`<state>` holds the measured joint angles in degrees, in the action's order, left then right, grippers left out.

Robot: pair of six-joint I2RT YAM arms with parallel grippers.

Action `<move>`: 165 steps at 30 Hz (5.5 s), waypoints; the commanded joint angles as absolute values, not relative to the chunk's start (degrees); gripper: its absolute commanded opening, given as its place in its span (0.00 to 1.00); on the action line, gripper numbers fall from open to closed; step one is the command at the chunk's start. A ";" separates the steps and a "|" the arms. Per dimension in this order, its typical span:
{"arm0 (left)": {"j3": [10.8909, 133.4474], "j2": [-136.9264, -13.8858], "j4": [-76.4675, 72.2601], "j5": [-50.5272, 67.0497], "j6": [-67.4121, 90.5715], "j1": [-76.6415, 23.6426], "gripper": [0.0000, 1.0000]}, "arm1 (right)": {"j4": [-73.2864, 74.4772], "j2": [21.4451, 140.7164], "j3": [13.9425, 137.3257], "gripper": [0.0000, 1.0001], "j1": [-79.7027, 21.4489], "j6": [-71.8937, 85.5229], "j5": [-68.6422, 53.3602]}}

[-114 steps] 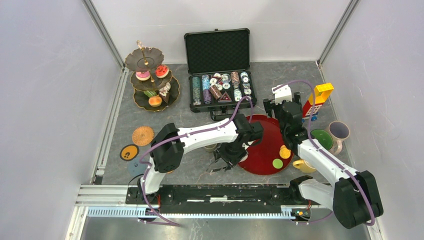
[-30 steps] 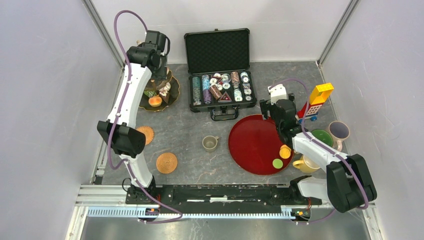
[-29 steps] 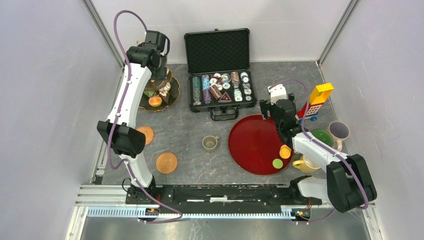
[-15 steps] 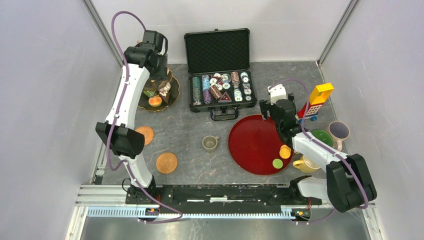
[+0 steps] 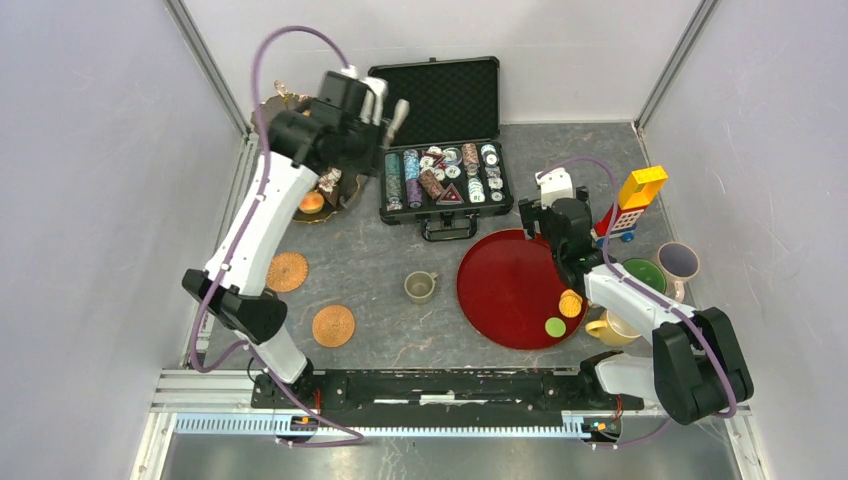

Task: Serve the afternoon tea
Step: Place the desert on the desert table, then pick up the desert from the tray, then place the desert on the desert table.

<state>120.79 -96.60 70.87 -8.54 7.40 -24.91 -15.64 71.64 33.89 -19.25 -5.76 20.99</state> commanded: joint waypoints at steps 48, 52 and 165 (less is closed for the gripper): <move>103.99 -123.45 45.53 -1.22 2.91 -74.33 0.61 | 10.44 45.53 42.11 0.98 -8.28 6.70 6.27; 109.56 -126.93 49.42 -1.35 2.55 -74.43 0.63 | 10.42 45.06 41.63 0.98 -8.30 6.09 6.84; 122.79 -102.39 67.68 -9.96 10.73 2.99 0.57 | -22.39 67.42 31.82 0.98 -15.02 0.55 1.04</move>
